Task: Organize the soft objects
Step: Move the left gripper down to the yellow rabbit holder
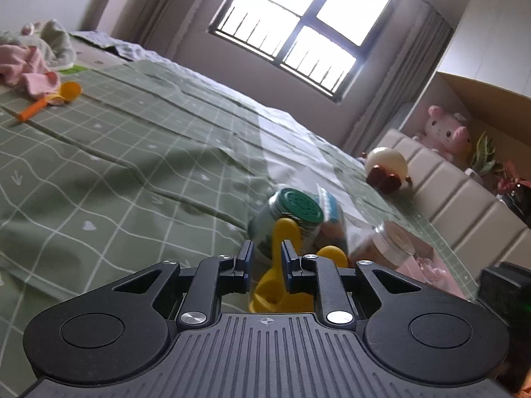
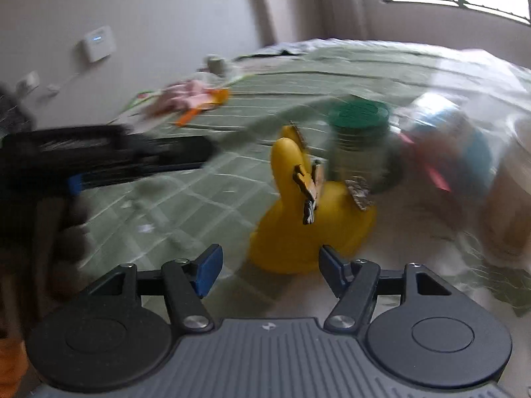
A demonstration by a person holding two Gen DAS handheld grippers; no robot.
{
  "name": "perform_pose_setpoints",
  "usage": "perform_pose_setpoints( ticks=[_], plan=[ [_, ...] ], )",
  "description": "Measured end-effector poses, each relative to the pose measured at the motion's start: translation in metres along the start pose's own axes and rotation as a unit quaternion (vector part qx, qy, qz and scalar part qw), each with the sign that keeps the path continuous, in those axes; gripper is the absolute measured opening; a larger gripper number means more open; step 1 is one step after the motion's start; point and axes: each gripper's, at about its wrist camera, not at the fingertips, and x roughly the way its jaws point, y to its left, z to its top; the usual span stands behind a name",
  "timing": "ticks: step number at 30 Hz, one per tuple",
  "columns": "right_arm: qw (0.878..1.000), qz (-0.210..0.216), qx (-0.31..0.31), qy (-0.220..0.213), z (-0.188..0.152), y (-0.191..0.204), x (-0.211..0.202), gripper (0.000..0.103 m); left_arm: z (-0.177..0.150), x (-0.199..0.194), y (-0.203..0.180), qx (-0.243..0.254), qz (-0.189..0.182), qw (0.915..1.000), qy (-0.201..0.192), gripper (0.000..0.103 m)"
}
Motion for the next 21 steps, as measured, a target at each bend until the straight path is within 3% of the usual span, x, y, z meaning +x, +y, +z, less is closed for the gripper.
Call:
perform_pose_setpoints(
  ticks=[4,8,11,15,18,21],
  plan=[
    [1.000,-0.023,-0.021,-0.001,-0.013,0.001,-0.016,0.066,-0.004,0.003,-0.005,0.017,0.007,0.9998,0.008,0.019],
    [0.994,-0.102,-0.024,-0.014,-0.028,-0.021,-0.038,0.066,-0.012,0.007,-0.027,0.072,0.007,0.9973,0.013,0.019],
    [0.986,-0.161,-0.014,-0.032,-0.039,-0.041,-0.056,0.066,-0.029,0.001,-0.069,0.162,-0.013,0.9867,-0.009,0.019],
    [0.975,-0.217,0.010,-0.046,-0.051,-0.065,-0.057,0.066,-0.051,0.000,-0.114,0.220,0.000,0.9745,-0.044,0.023],
    [0.975,-0.218,0.039,-0.034,-0.061,-0.082,-0.052,0.066,-0.059,0.012,-0.135,0.239,0.039,0.9689,-0.049,0.024],
    [0.975,-0.215,0.044,-0.039,-0.061,-0.085,-0.054,0.066,-0.061,0.024,-0.140,0.231,0.068,0.9696,-0.043,0.024]
  ],
)
